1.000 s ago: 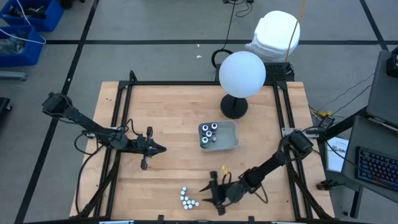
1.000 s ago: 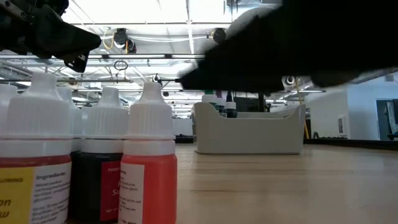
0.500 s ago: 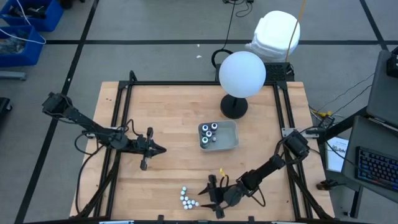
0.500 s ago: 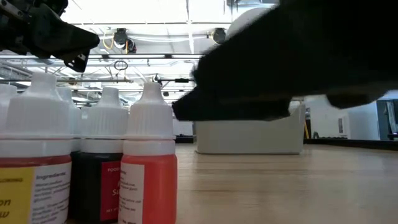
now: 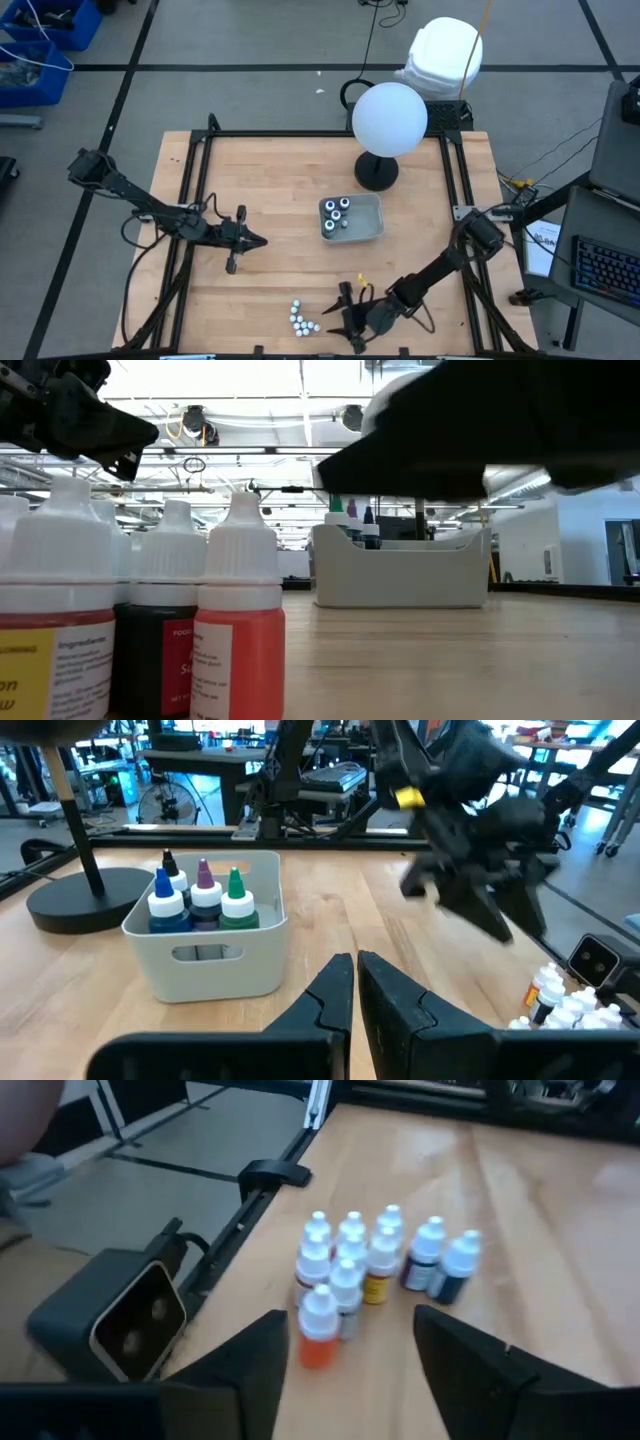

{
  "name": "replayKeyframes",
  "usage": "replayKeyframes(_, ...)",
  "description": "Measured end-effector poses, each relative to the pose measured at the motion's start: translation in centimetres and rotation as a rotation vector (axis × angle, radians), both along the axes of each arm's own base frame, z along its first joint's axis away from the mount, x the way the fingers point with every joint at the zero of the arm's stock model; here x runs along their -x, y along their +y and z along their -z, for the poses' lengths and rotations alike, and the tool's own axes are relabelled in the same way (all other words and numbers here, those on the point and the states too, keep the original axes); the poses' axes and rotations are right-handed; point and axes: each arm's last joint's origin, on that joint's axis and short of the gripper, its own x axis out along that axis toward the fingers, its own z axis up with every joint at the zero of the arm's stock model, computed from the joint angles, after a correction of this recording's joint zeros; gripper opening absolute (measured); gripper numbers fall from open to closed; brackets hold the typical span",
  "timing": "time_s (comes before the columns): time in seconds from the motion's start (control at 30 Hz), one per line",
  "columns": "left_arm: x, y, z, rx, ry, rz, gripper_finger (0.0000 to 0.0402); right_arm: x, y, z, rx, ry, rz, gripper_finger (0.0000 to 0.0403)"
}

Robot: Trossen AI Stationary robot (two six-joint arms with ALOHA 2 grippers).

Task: Pick & Place food coloring
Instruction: Put the blue food coloring bottle into the gray bin

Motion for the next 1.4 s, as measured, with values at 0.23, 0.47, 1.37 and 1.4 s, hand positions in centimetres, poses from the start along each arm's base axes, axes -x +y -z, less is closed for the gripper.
replayKeyframes(0.23, 0.0, 0.0, 0.2, -0.055, 0.018, 0.005, 0.0026, 5.2, -4.7, -4.6, 0.05, -0.091, -0.026, 0.0072)
replayKeyframes(0.47, 0.0, -0.2, 1.1, 0.007, 0.102, 0.042, 0.0026, 9.0, -8.6, -7.6, 0.065, -0.225, -0.019, 0.0013)
replayKeyframes(1.37, -10.7, -8.8, 0.7, -0.18, 0.531, 0.395, 0.0062, 11.4, -11.3, -7.9, 0.047, -0.236, -0.16, 0.0016)
replayKeyframes(1.4, -10.8, -8.5, 0.6, -0.195, 0.526, 0.421, 0.0077, 11.4, -11.3, -7.9, 0.046, -0.236, -0.159, 0.0019)
